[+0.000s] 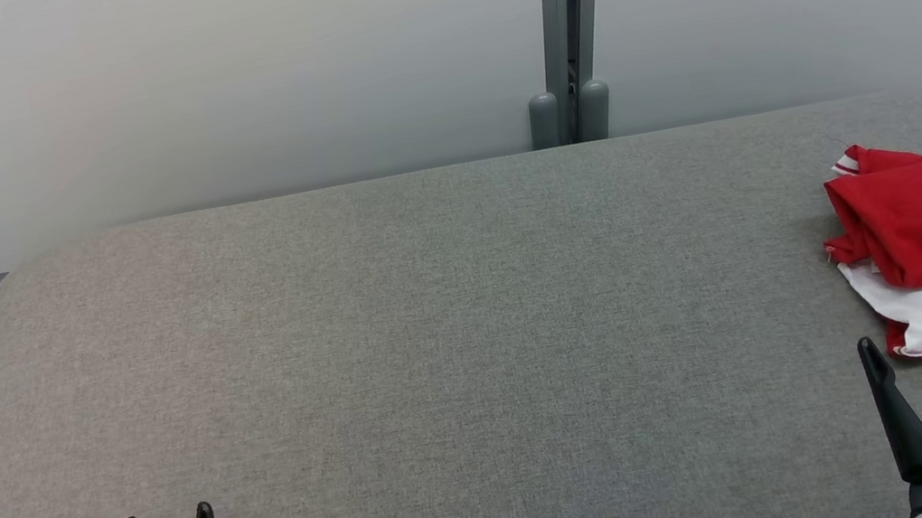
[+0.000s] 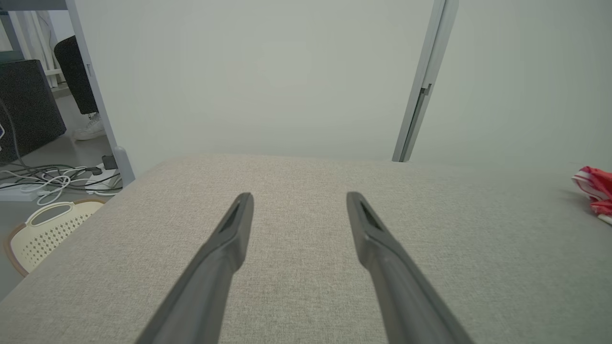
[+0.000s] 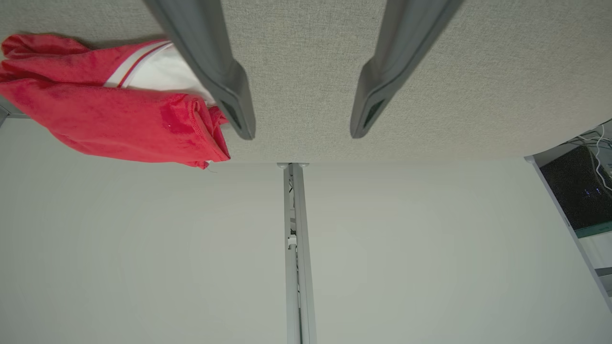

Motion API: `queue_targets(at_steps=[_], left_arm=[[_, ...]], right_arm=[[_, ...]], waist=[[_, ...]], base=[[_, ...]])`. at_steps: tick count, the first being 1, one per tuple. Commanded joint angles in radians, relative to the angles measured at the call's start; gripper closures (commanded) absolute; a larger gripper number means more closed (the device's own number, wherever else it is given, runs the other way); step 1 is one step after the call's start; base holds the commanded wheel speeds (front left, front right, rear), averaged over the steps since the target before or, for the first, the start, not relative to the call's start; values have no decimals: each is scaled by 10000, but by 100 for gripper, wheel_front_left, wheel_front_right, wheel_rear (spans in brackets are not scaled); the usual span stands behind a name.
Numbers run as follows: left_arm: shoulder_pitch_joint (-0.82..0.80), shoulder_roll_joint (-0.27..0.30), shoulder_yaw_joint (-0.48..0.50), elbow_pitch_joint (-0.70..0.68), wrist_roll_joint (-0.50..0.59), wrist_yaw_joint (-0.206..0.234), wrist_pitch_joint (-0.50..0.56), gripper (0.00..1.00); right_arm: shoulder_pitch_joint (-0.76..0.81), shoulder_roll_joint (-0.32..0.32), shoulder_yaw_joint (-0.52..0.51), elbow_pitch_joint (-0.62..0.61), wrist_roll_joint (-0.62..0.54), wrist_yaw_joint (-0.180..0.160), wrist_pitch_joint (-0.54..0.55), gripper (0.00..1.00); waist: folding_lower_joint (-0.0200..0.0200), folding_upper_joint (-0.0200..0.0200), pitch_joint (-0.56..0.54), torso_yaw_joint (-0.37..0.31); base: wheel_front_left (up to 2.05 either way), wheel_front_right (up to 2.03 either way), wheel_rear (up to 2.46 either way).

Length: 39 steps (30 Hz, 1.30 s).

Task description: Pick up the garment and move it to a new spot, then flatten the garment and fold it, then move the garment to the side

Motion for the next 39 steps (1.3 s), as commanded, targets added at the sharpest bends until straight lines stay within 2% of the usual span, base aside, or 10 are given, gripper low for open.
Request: queue_targets(at_steps=[1, 39], left_arm=[[102, 50, 24, -55, -45, 51, 15, 0], [-162, 298, -176, -89, -110, 227, 105, 0]], right_arm=[[84, -67, -41, -85, -23, 0, 44, 0], [132, -65, -115, -256, -9, 0, 151, 0]], waist=[[0, -1, 8, -19], [0, -1, 134, -158]], base=[[0, 0, 0], [0, 0, 0]])
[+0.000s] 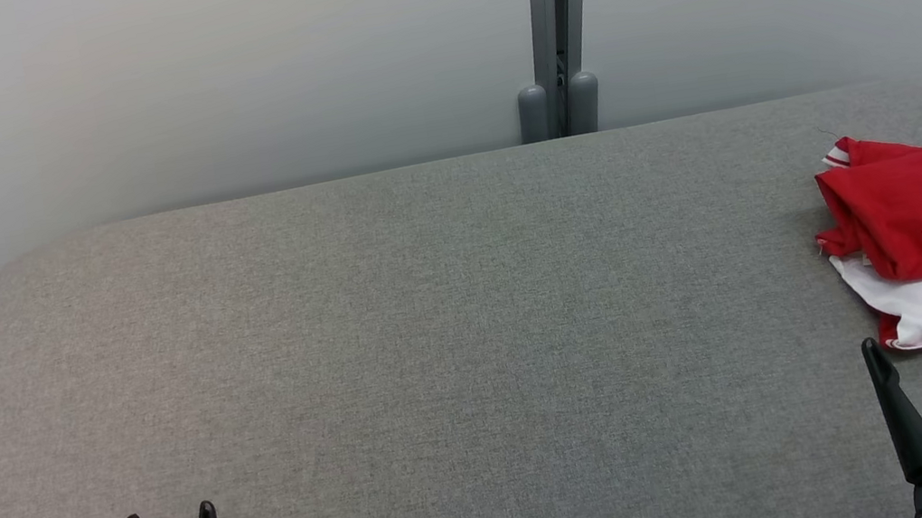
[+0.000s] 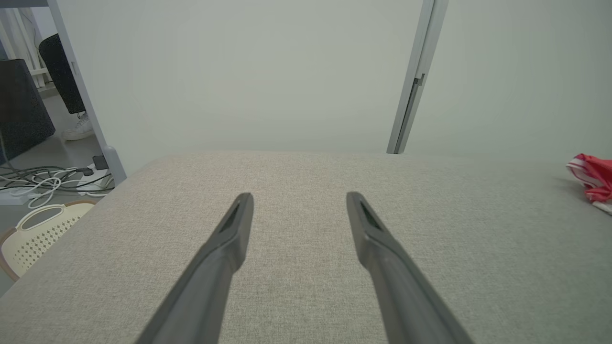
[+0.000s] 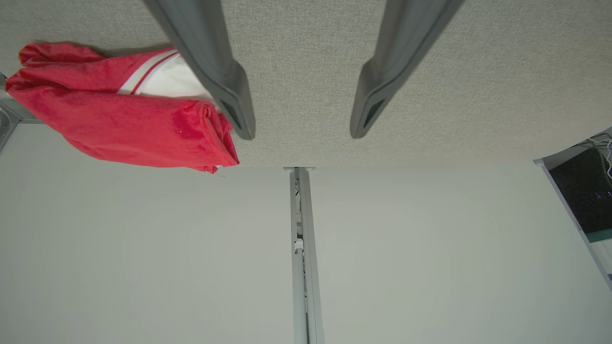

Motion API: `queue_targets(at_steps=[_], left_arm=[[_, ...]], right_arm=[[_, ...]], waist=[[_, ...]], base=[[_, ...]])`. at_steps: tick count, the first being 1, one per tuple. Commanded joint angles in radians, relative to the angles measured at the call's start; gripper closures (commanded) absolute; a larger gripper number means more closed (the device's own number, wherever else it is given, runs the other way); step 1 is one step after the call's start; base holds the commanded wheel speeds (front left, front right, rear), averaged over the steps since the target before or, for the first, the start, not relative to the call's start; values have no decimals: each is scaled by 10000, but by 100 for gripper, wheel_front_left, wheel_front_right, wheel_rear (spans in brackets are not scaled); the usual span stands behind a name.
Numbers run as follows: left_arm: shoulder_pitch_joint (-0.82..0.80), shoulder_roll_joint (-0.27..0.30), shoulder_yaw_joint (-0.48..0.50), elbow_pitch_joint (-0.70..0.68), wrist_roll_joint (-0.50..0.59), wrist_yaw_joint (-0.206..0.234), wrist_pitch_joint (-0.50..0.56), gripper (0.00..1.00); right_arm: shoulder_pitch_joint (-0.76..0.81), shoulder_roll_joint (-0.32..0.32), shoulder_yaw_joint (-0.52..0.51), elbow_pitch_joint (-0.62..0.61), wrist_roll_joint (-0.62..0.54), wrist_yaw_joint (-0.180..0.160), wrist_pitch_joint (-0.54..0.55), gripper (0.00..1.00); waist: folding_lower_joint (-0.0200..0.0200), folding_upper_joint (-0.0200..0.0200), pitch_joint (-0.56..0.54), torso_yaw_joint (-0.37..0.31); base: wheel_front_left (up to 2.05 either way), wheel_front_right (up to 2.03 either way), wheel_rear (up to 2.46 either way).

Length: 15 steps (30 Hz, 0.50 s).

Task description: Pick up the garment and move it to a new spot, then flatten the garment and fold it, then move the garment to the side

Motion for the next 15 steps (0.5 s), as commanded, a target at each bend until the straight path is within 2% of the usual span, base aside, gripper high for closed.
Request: queue_targets(at_steps=[1, 10, 11, 15], left_arm=[[-142, 47, -1, 19, -45, 66, -27, 0], [-207, 69, -98, 110, -71, 67, -45, 0], [-6, 14, -109, 126, -12, 54, -15, 100], [-17, -157, -116, 309, -368, -3, 52, 100]], right_arm=[[46, -72, 0, -24, 51, 0, -38, 0], [72, -119, 66, 43, 171, 0, -50, 0], [11, -41, 104, 72, 135, 0, -2, 100], [11, 72, 146, 281, 519, 0, 21, 100]], waist=[[0, -1, -8, 1], [0, -1, -48, 36], [0, -1, -47, 36], [0, -1, -44, 32]], base=[[0, 0, 0], [0, 0, 0], [0, 0, 0], [0, 0, 0]])
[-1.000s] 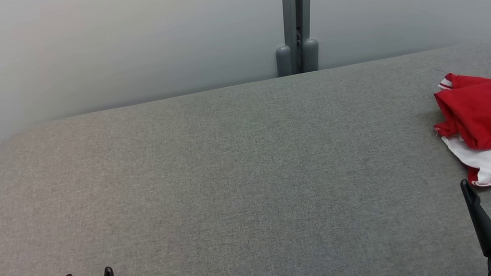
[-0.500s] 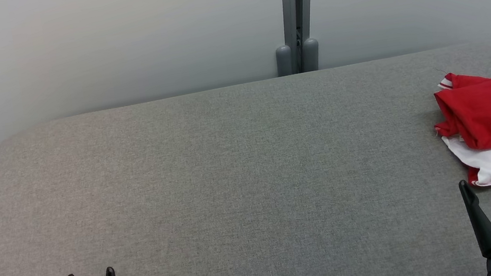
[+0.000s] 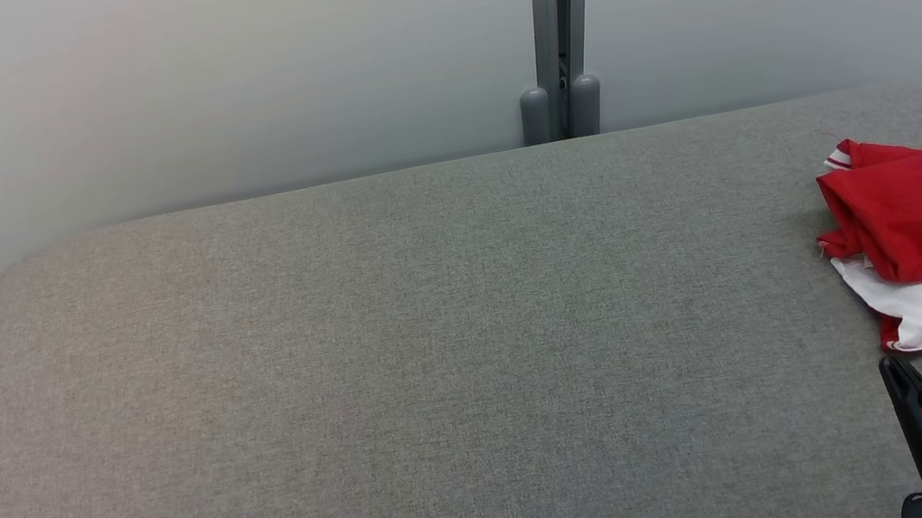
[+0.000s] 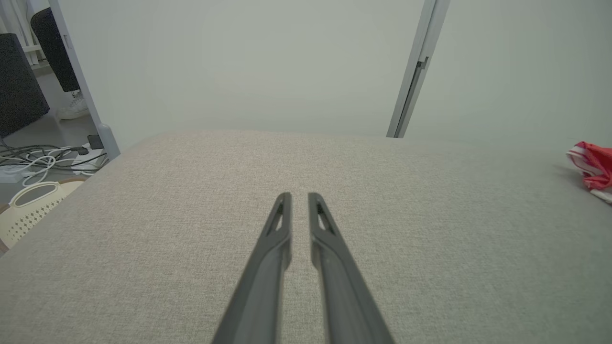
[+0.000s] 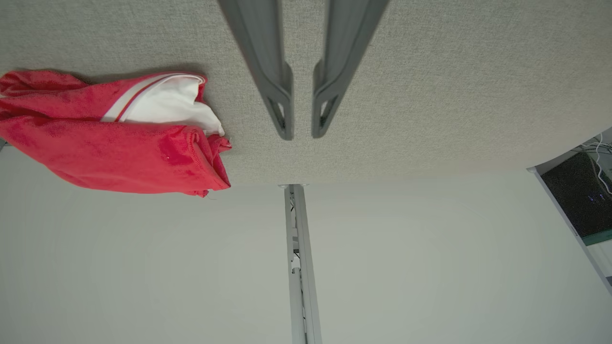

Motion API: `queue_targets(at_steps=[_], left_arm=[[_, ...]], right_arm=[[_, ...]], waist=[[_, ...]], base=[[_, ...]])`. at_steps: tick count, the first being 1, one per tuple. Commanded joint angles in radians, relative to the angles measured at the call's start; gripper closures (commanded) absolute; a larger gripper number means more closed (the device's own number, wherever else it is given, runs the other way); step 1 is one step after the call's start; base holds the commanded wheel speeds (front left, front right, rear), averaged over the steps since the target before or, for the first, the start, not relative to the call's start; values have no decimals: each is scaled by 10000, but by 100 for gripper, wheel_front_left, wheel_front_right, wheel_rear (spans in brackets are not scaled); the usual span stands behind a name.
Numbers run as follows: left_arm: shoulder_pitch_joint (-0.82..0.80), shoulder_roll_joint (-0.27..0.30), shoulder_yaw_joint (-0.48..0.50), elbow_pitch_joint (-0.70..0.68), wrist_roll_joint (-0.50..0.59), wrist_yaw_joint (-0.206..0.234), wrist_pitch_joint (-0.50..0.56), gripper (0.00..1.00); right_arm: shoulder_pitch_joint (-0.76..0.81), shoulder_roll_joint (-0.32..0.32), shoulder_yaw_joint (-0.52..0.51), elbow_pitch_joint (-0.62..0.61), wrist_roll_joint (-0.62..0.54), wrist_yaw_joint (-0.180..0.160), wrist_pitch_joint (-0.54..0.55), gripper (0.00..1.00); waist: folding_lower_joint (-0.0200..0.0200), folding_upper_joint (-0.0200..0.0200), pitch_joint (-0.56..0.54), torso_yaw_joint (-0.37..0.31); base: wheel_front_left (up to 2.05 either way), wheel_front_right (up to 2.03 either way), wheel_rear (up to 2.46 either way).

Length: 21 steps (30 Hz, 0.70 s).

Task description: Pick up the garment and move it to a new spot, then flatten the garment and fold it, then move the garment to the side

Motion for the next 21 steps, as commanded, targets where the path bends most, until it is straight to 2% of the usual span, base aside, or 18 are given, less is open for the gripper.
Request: queue_targets(at_steps=[1, 21], left_arm=[[-147, 51, 118, -100, -473, -78, 42, 100], [-1050, -303, 573, 616, -3520, -673, 629, 100]], right_arm=[[-152, -63, -44, -79, 507, 0, 22, 100], [-810, 46, -182, 613, 3806, 0, 390, 100]], waist=[[0, -1, 4, -4], [0, -1, 31, -42]], base=[[0, 0, 0], [0, 0, 0]])
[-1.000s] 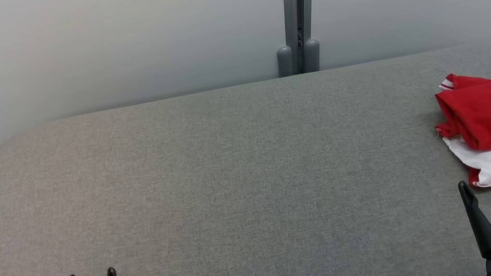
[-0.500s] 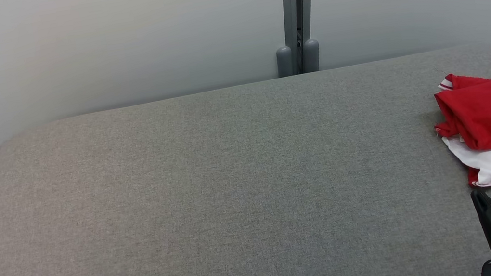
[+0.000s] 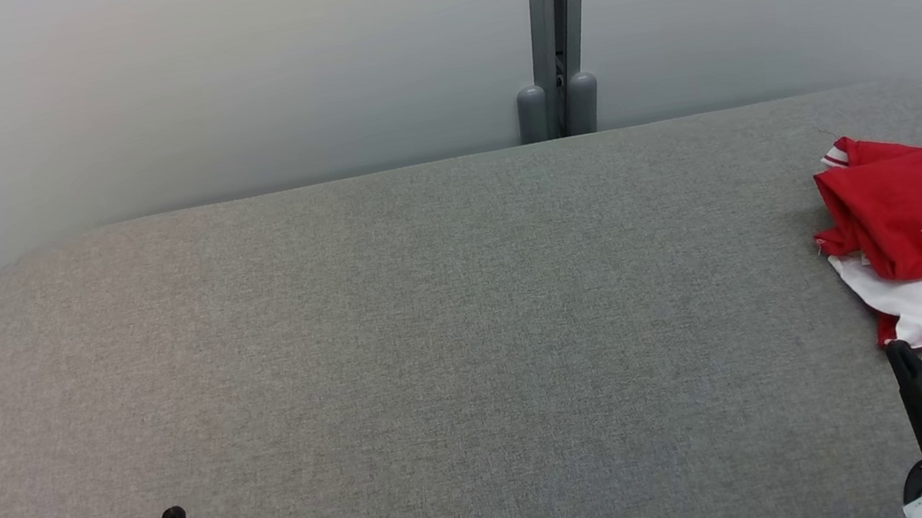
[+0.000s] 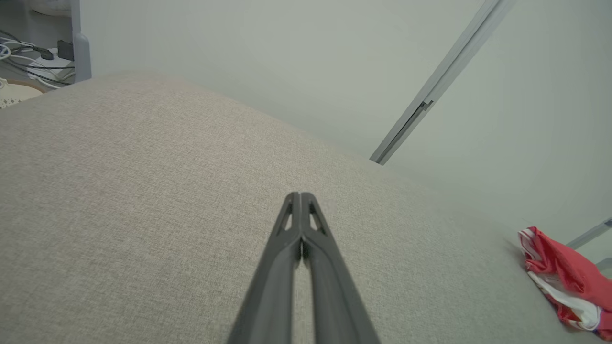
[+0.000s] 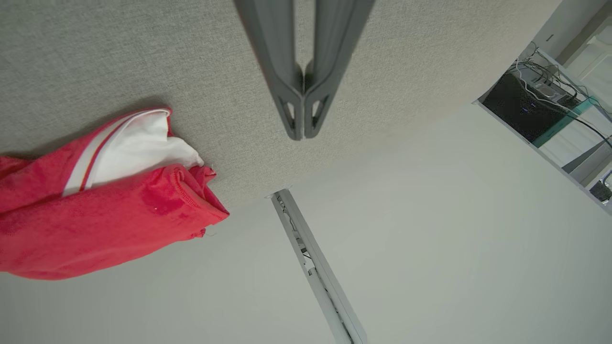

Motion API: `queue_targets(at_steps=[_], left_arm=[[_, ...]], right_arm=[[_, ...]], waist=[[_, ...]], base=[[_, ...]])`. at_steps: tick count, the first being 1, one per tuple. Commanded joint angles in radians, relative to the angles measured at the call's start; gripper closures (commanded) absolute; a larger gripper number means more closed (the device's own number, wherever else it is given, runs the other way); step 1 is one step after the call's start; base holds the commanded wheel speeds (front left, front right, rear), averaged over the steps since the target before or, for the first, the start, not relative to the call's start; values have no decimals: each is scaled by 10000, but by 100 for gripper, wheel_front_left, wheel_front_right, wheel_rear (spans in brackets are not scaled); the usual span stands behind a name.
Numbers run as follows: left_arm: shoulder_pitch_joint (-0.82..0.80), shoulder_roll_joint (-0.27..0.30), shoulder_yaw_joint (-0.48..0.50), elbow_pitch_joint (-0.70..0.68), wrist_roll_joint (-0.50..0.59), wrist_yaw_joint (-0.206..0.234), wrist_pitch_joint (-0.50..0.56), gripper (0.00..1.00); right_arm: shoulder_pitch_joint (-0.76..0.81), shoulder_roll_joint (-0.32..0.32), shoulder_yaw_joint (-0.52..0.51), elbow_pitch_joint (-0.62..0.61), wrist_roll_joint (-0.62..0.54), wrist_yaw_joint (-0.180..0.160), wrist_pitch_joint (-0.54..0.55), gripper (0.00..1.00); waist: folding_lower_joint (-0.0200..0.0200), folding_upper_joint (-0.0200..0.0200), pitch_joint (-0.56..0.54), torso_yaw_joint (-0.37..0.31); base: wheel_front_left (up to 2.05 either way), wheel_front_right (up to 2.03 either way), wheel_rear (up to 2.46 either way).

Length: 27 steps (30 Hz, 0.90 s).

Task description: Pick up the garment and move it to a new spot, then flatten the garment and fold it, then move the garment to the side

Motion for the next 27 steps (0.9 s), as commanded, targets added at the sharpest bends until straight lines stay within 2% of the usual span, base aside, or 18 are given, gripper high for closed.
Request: queue_targets(at_steps=[1, 27], left_arm=[[-328, 53, 118, -59, -285, -77, 34, 100], [-1226, -382, 656, 588, -3411, -703, 689, 100]], right_arm=[[-291, -64, -79, -74, 323, 0, 41, 100], [-945, 108, -261, 634, 3722, 1, 453, 100]], waist=[[0, 0, 1, -2], [0, 0, 41, -54]], base=[[0, 0, 0], [0, 0, 0]])
